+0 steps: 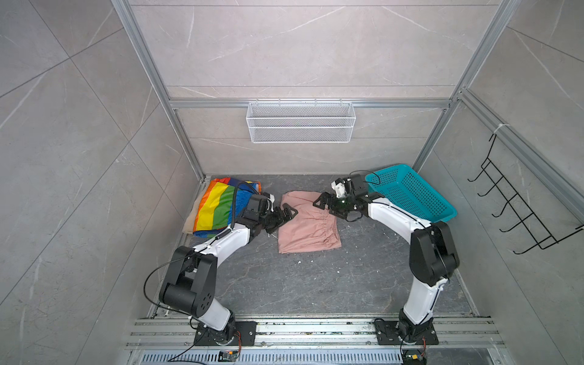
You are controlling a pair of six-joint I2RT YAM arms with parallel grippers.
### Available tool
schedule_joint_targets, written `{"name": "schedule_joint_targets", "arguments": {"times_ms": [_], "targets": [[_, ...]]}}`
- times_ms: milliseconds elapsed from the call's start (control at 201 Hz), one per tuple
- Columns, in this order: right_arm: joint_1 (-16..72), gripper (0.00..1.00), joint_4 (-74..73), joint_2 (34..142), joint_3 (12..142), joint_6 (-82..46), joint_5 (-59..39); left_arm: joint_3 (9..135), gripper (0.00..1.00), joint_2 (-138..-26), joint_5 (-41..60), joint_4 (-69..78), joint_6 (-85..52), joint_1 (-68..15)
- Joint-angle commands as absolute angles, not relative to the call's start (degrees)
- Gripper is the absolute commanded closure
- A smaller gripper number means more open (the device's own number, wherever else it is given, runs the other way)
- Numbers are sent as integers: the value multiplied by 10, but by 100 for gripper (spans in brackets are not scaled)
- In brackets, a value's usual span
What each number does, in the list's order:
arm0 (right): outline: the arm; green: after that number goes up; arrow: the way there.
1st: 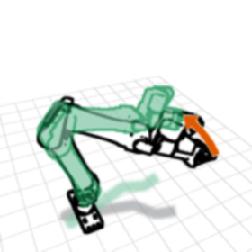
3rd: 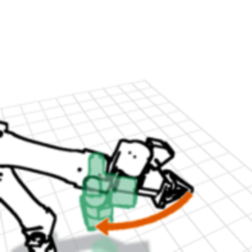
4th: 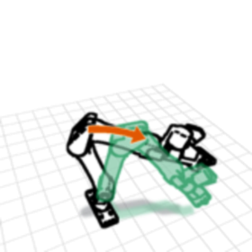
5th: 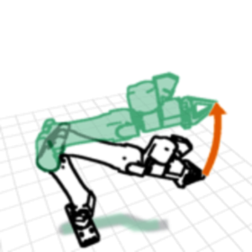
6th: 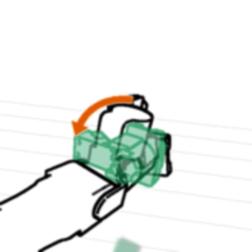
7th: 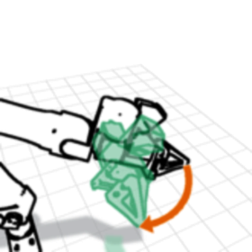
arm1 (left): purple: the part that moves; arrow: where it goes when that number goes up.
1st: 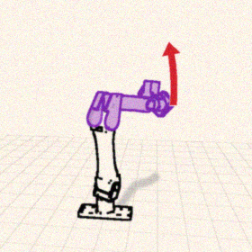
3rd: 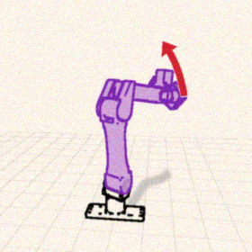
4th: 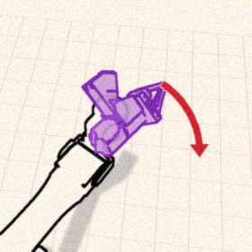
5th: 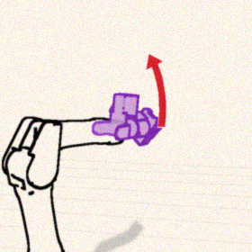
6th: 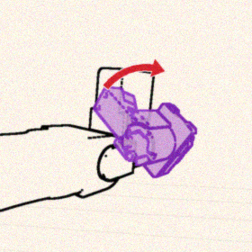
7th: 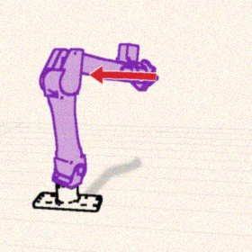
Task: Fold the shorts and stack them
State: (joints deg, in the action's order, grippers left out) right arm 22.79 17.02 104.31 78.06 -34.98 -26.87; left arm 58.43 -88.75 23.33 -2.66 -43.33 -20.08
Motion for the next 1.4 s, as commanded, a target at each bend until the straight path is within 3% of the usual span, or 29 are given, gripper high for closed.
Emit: {"name": "schedule_joint_targets", "arguments": {"times_ms": [0, 169, 359, 663, 852, 976, 1036, 1186, 1250, 1400], "targets": [[247, 1, 119, 1036, 696, -371, -278, 629, 1, -912, 216, -153, -348, -162], [253, 1, 67, 1045, 609, -381, -281, 647, 1, -958, 257, -161, -341, -153], [251, 1, 93, 1063, 598, -350, -271, 660, 7, -1015, 289, -180, -331, -151], [247, 1, 171, 919, 625, -324, -247, 727, 10, -1102, 265, -243, -296, -148], [242, 1, 216, 866, 617, -307, -221, 750, 17, -1135, 267, -226, -310, -148], [240, 1, 229, 836, 598, -300, -188, 769, 27, -1161, 259, -231, -311, -148], [239, 1, 229, 823, 590, -300, -174, 776, 37, -1174, 236, -237, -305, -149], [237, 1, 221, 813, 582, -310, -173, 795, 76, -1193, 214, -245, -296, -149], [236, 1, 212, 812, 576, -317, -178, 813, 87, -1194, 213, -264, -286, -149], [237, 1, 211, 811, 569, -317, -181, 883, 97, -1167, 173, -354, -238, -148]]}}
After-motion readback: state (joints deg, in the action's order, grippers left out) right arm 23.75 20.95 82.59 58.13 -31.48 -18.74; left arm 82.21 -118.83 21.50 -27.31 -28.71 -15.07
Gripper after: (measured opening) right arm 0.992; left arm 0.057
